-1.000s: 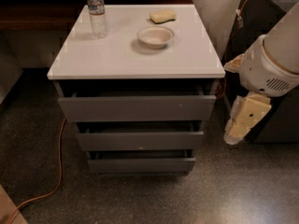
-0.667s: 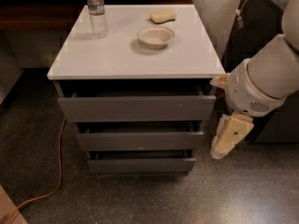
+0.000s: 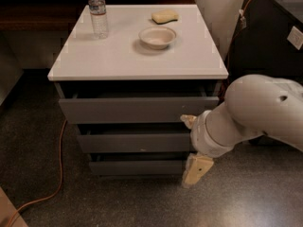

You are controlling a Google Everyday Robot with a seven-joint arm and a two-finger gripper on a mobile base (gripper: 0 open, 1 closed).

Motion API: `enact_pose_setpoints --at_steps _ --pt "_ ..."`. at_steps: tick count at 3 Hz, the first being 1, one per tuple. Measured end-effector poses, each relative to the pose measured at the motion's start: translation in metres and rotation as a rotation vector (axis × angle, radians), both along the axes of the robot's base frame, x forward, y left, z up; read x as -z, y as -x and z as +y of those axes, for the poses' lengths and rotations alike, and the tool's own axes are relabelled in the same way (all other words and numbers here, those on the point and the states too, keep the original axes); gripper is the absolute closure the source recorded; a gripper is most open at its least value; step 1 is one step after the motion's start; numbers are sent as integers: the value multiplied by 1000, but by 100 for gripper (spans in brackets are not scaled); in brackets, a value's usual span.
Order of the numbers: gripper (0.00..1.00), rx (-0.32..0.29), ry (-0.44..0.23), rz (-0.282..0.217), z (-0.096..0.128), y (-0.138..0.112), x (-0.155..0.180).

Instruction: Open bottom drawer

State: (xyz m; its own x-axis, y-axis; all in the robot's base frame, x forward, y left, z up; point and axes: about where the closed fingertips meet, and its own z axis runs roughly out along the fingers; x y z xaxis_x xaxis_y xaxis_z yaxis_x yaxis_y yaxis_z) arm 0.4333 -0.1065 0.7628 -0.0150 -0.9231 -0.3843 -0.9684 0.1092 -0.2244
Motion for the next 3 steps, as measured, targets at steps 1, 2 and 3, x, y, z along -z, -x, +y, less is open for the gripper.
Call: enact_pose_setpoints --at_steps 1,2,3 --pt "0 -70 -9 -3 32 8 43" --pt "0 -113 -3 -6 56 20 84" --pt "0 -114 -3 -6 56 20 84"
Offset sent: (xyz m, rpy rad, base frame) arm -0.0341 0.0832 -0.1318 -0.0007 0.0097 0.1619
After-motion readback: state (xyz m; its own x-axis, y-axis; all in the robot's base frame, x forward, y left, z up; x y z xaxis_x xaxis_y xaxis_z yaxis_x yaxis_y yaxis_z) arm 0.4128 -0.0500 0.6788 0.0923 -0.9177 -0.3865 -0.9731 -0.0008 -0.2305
